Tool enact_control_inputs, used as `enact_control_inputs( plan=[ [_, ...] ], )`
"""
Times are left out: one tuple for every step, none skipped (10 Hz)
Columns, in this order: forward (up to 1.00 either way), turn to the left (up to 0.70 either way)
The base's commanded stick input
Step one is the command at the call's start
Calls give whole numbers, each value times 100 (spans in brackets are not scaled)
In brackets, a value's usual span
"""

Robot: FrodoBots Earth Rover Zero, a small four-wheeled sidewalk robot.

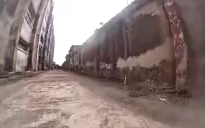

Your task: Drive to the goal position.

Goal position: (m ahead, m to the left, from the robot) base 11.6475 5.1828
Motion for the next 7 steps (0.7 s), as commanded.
enact_control_inputs(
  plan=[
    [100,42],
    [100,42],
    [100,42],
    [100,42],
    [100,42],
    [100,42],
    [100,42]
  ],
)
